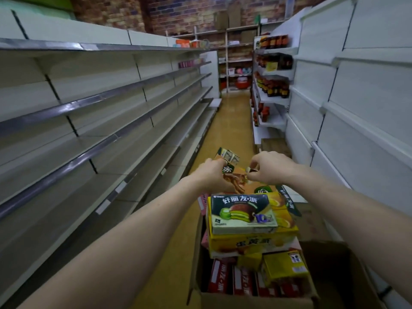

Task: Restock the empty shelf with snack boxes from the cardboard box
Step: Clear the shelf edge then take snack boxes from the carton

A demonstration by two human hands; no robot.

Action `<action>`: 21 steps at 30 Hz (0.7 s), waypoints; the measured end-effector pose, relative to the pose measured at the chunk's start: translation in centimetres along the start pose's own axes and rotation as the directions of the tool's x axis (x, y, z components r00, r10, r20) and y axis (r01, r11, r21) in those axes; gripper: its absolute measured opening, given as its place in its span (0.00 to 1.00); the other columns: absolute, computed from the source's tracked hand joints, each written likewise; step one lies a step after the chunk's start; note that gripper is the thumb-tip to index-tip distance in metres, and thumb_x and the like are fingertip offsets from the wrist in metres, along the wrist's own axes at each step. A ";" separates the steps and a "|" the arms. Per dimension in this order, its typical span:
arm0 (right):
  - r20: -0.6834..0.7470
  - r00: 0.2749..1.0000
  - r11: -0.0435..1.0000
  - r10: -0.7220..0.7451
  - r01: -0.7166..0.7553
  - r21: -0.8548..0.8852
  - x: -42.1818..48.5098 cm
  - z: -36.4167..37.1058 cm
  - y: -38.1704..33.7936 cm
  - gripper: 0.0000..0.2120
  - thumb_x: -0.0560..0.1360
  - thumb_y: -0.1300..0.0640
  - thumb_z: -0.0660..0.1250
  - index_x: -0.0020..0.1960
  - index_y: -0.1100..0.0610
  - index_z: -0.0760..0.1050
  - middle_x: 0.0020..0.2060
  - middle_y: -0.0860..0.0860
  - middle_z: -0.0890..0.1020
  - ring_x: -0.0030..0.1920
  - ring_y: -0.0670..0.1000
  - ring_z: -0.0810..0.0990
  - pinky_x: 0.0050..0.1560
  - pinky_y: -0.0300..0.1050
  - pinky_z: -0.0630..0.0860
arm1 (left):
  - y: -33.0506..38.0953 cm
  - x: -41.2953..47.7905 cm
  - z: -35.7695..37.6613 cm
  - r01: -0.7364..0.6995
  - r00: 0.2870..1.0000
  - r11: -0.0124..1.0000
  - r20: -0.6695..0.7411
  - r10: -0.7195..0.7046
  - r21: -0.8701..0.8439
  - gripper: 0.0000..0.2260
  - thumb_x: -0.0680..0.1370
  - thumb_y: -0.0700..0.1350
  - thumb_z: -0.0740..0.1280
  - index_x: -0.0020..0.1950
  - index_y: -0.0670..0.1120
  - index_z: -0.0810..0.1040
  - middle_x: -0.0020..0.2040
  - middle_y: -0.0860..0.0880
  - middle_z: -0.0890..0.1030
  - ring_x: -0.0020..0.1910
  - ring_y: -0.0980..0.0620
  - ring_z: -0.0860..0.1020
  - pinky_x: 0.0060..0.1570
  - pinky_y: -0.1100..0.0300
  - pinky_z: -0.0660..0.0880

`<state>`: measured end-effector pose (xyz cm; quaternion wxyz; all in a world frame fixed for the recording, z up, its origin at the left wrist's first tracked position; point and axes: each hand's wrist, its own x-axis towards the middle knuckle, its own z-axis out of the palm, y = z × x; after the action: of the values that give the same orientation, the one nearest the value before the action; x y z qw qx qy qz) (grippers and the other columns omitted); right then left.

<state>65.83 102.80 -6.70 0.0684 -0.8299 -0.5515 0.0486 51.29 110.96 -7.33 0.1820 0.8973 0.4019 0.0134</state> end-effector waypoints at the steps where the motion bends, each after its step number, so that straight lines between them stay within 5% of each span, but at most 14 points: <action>1: 0.040 0.999 1.000 0.008 -0.008 0.005 -0.1 0.5 0.6 0.19 0.73 0.42 0.68 0.59 0.50 0.77 0.54 0.51 0.80 0.52 0.53 0.79 0.51 0.51 0.78 | 0.2 0.4 0.8 -0.019 0.996 1.000 0.084 0.017 0.023 0.41 0.71 0.56 0.74 0.78 0.50 0.57 0.73 0.44 0.64 0.68 0.45 0.68 0.67 0.47 0.70; 6: 0.224 0.974 0.998 -0.022 0.009 0.057 -0.5 3.1 2.7 0.30 0.72 0.43 0.70 0.71 0.52 0.67 0.64 0.52 0.74 0.57 0.52 0.77 0.55 0.49 0.79 | 0.8 2.0 4.9 -0.140 0.941 0.980 0.328 0.086 0.144 0.54 0.65 0.64 0.75 0.80 0.56 0.43 0.80 0.47 0.51 0.77 0.43 0.52 0.73 0.40 0.58; 9: 0.317 0.945 0.997 -0.075 0.061 0.055 -0.3 4.6 3.5 0.43 0.69 0.42 0.73 0.77 0.51 0.56 0.74 0.52 0.63 0.71 0.53 0.65 0.69 0.51 0.67 | 0.7 2.3 6.6 -0.187 0.928 0.950 0.361 0.087 0.250 0.56 0.65 0.66 0.74 0.79 0.56 0.39 0.80 0.48 0.47 0.78 0.44 0.47 0.74 0.38 0.51; 12: 0.363 0.929 0.997 -0.074 0.061 0.047 0.2 6.4 3.9 0.51 0.66 0.40 0.74 0.78 0.50 0.48 0.76 0.52 0.57 0.75 0.54 0.58 0.73 0.54 0.62 | 0.4 2.4 7.7 -0.200 0.934 0.926 0.348 0.081 0.321 0.56 0.66 0.67 0.74 0.79 0.54 0.37 0.80 0.47 0.46 0.78 0.43 0.45 0.73 0.37 0.46; 21: 0.400 0.913 0.995 -0.085 0.059 0.076 0.2 8.3 3.7 0.42 0.67 0.44 0.75 0.74 0.49 0.58 0.66 0.52 0.66 0.67 0.54 0.66 0.67 0.53 0.69 | -0.3 3.2 9.0 -0.217 0.950 0.915 0.290 0.118 0.339 0.55 0.66 0.65 0.73 0.79 0.54 0.40 0.76 0.44 0.57 0.75 0.41 0.55 0.72 0.37 0.49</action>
<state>67.93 102.04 -15.46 -0.0188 -0.7787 -0.5821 0.2331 54.74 110.63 -16.26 0.0611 0.9404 0.2906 -0.1656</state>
